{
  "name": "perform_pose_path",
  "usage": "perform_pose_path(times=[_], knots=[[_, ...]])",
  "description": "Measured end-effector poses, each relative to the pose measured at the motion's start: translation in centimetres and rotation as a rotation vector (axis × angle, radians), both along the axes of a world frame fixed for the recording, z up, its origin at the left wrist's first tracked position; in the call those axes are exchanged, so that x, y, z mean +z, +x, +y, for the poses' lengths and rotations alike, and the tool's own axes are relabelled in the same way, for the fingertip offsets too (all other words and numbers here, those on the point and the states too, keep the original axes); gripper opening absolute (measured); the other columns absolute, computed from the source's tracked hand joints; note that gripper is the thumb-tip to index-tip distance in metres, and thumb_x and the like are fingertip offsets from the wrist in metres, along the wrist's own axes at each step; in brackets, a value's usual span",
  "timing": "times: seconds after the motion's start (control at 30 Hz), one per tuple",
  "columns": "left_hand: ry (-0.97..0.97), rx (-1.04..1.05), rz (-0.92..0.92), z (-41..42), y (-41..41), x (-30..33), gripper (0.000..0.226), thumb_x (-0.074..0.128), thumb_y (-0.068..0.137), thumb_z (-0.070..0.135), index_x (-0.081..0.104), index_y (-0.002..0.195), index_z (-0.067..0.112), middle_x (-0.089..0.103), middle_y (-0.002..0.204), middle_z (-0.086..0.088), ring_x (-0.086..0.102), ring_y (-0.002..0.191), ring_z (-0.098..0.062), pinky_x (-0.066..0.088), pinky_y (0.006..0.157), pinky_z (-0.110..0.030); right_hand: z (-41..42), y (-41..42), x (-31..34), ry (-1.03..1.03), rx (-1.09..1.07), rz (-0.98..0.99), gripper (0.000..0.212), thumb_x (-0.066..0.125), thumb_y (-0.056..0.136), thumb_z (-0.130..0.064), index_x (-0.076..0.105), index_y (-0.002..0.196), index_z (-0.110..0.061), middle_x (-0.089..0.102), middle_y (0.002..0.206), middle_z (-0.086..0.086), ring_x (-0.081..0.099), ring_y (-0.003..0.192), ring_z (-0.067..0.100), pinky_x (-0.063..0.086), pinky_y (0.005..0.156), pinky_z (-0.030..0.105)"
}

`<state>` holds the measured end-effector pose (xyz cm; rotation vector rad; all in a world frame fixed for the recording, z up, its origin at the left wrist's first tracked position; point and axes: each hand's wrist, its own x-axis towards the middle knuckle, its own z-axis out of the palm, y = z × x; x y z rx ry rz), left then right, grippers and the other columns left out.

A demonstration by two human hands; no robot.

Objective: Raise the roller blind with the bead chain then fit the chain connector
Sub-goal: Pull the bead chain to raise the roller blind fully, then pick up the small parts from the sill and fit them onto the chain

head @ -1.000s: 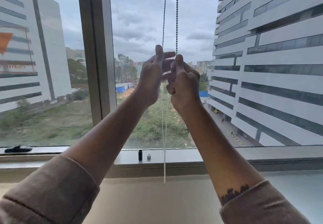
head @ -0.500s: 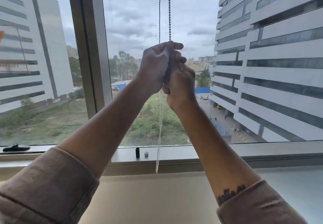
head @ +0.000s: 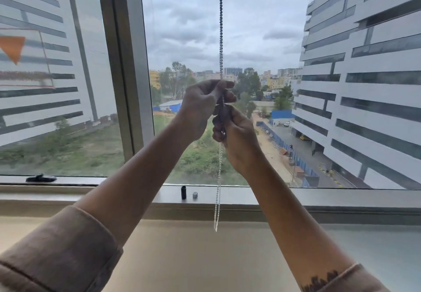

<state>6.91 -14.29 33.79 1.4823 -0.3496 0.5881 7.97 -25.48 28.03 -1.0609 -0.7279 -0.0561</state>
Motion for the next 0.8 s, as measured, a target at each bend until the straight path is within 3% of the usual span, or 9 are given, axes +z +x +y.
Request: perform_pose_path(times=[0.1,0.27,0.37,0.47,0.6,0.67,0.8], knots=[[0.014,0.022,0.013,0.2,0.6,-2.4,0.019,0.062,0.111,0.012,0.081,0.107,0.011,0.08,0.084,-0.003,0.074,0.081,-0.019,0.058,0.068,-0.028,-0.8,0.9,-2.9,-0.04,-0.018,0.037,0.022,0.041,0.115,-0.01,0.06,0.108,-0.001,0.045,0.07,0.002,0.04,0.061,0.012,0.032,0.057,0.027],[0.031,0.202,0.095,1.5,1.6,-8.3,0.012,0.07,0.107,0.018,0.081,0.107,0.023,0.085,0.092,0.006,0.081,0.096,-0.007,0.059,0.082,-0.03,-1.3,2.3,-7.6,-0.117,-0.038,0.068,0.025,0.042,0.115,-0.009,0.062,0.102,-0.006,0.053,0.07,0.002,0.051,0.058,0.011,0.038,0.058,0.025],[0.073,0.314,0.186,3.5,2.0,-13.9,0.012,0.07,0.107,0.018,0.079,0.114,0.022,0.084,0.096,0.006,0.079,0.094,-0.004,0.055,0.074,-0.016,-1.4,3.3,-10.2,-0.192,-0.109,0.07,0.024,0.043,0.114,-0.009,0.064,0.102,-0.008,0.058,0.072,0.002,0.06,0.06,0.011,0.042,0.059,0.024],[0.097,0.367,0.312,6.1,2.5,-20.2,0.013,0.07,0.106,0.014,0.076,0.111,0.024,0.082,0.106,-0.005,0.075,0.094,-0.01,0.052,0.067,-0.009,-1.3,4.2,-13.0,-0.287,-0.177,0.051,0.024,0.045,0.113,-0.008,0.066,0.103,-0.01,0.066,0.073,-0.002,0.067,0.067,0.011,0.048,0.062,0.018],[0.114,0.446,0.478,9.8,3.5,-28.3,0.01,0.072,0.105,0.018,0.073,0.112,0.025,0.079,0.103,-0.001,0.072,0.091,-0.014,0.051,0.067,-0.01,-0.9,5.6,-16.7,-0.418,-0.24,0.061,0.022,0.047,0.113,-0.011,0.067,0.105,-0.009,0.076,0.082,0.005,0.069,0.076,0.004,0.049,0.069,0.016],[0.143,0.476,0.531,11.4,4.2,-31.4,0.012,0.074,0.103,0.021,0.072,0.115,0.022,0.078,0.1,0.004,0.073,0.092,-0.017,0.053,0.071,-0.017,-0.9,6.1,-18.1,-0.489,-0.259,0.05,0.021,0.048,0.113,-0.013,0.068,0.107,-0.012,0.078,0.09,0.013,0.068,0.078,0.003,0.049,0.073,0.016],[0.216,0.517,0.586,14.0,7.1,-34.9,0.025,0.078,0.1,0.023,0.072,0.121,0.012,0.078,0.094,0.002,0.072,0.085,-0.016,0.055,0.076,-0.028,-0.2,7.6,-20.4,-0.591,-0.305,0.009,0.02,0.051,0.111,-0.007,0.07,0.104,-0.009,0.077,0.091,0.016,0.06,0.066,-0.005,0.044,0.067,0.011]])
